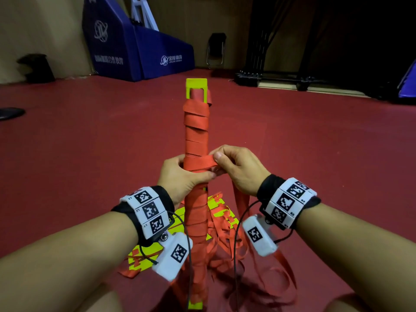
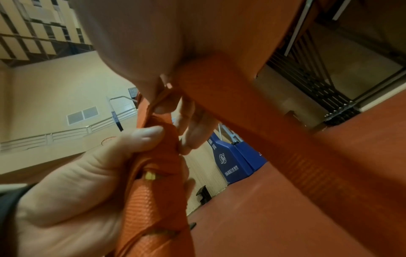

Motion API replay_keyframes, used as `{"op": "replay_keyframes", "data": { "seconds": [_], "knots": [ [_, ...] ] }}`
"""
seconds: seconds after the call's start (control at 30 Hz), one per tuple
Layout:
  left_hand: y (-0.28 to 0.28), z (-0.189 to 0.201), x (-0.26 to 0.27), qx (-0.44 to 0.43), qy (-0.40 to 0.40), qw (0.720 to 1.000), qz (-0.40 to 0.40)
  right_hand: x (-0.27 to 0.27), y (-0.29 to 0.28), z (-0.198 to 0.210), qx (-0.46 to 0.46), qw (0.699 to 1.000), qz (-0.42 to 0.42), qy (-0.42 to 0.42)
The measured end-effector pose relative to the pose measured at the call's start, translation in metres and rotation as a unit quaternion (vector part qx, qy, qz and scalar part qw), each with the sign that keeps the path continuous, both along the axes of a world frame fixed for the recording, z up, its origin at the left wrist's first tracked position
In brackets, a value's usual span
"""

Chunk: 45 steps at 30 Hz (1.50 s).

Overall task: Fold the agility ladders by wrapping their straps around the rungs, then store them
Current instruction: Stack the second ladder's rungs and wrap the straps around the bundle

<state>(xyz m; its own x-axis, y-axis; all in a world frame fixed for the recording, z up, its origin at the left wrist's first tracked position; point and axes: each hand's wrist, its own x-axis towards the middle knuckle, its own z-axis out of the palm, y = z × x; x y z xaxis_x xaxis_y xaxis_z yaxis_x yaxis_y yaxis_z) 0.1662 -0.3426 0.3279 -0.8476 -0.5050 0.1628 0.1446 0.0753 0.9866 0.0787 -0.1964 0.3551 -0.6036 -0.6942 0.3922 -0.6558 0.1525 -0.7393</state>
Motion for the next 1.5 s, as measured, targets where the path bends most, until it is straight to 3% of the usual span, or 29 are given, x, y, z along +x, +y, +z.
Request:
{"op": "replay_keyframes", "data": {
  "seconds": [0.33, 0.6, 0.8, 1.0, 1.3, 1.5],
  "knots": [
    [-0.001, 0.001, 0.002, -0.13, -0.026, 0.991, 0.003, 0.005, -0.003, 0.006, -0.008, 0.999, -0.048, 0.009],
    [0.005, 0.008, 0.009, -0.198, -0.079, 0.976, 0.037, 0.003, -0.002, 0.01, -0.038, 0.997, -0.016, -0.06],
    [-0.001, 0.01, 0.007, -0.254, -0.093, 0.96, 0.066, -0.003, 0.001, 0.005, -0.081, 0.982, 0.04, -0.167],
    [-0.006, 0.007, 0.003, -0.13, -0.018, 0.991, -0.018, -0.01, 0.008, 0.003, -0.043, 0.989, 0.044, -0.133],
    [0.009, 0.013, 0.006, 0.007, 0.024, 0.998, -0.055, -0.004, 0.009, 0.004, 0.081, 0.996, -0.012, 0.046],
    [0.009, 0.01, 0.01, 0.057, 0.031, 0.995, -0.072, -0.002, 0.005, 0.002, 0.07, 0.996, -0.031, 0.038]
  ]
}}
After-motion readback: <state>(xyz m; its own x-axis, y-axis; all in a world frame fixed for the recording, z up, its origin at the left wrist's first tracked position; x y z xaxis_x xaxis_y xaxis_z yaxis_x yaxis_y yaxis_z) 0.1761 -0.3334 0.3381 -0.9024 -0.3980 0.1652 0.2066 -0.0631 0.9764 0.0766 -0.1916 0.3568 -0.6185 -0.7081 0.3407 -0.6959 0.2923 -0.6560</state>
